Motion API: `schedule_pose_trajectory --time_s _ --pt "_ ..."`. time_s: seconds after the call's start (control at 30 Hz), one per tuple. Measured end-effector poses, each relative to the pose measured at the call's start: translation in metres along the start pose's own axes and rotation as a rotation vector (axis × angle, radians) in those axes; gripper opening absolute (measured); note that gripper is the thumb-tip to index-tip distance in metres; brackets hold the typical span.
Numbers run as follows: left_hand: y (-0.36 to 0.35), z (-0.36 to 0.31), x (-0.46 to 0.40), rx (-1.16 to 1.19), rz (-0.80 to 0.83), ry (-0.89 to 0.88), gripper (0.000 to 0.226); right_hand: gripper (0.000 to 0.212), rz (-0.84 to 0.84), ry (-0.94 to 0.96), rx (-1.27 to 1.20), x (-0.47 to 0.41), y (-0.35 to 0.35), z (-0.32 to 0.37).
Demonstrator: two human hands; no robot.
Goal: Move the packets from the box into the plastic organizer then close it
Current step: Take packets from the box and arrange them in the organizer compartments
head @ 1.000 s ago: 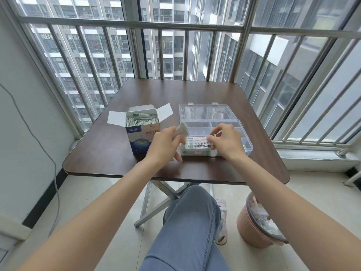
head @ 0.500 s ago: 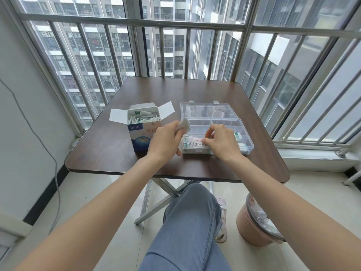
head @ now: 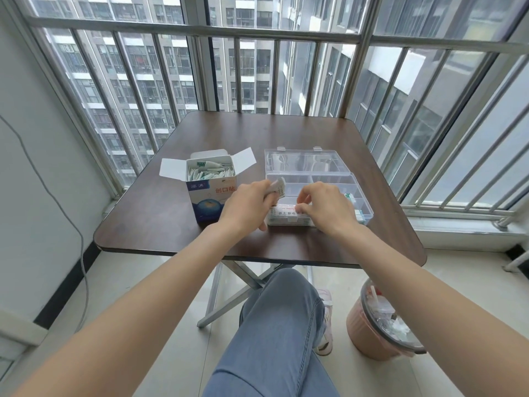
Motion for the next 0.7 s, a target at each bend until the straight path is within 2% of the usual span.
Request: schedule_pose_trajectory --time_s 0.13,0.23,0.33,0.37,0.43,0.5,0.57,0.7 --pt "-0.003 0.001 0.004 0.011 0.010 -0.013 0.031 0.010 0.015 -0.002 0.017 -0.001 -0.001 -0.002" --pt "-0.004 0.001 0.007 0.046 -0.012 -0.010 0.025 0.010 0.025 0.002 0.024 -0.001 -0.004 -0.003" --pt "0.004 -0.002 0.012 0.252 -0.091 -0.013 0.018 0.013 0.017 0.019 -0.011 -0.001 -0.001 -0.005" --pt "0.006 -0.003 0.013 0.397 -0.089 -0.017 0.016 0.015 -0.015 0.046 -0.069 0.000 0.005 -0.005" --pt "0.008 -0.006 0.016 0.679 -0.022 -0.044 0.018 0.015 -0.059 0.143 -0.335 0.005 0.019 -0.002" --pt "0.008 -0.014 0.019 0.853 0.086 -0.105 0.024 0.011 0.017 0.230 -0.641 0.013 0.029 0.004" --pt "0.008 -0.026 0.020 0.907 0.170 -0.140 0.030 0.002 0.085 0.265 -0.786 0.021 0.033 0.007" --pt "0.010 -0.046 0.016 0.919 0.248 -0.093 0.037 0.010 -0.008 0.260 -0.812 0.028 0.049 -0.004"
Point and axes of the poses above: each hand's wrist, its own x-axis away from the middle knuckle, its own y-axis out of the back of the hand, z = x × y, the point moved 5 cm from there along -x, towards the middle knuckle, and after that the axes turned 14 degrees about z, right-handed, at the moved point
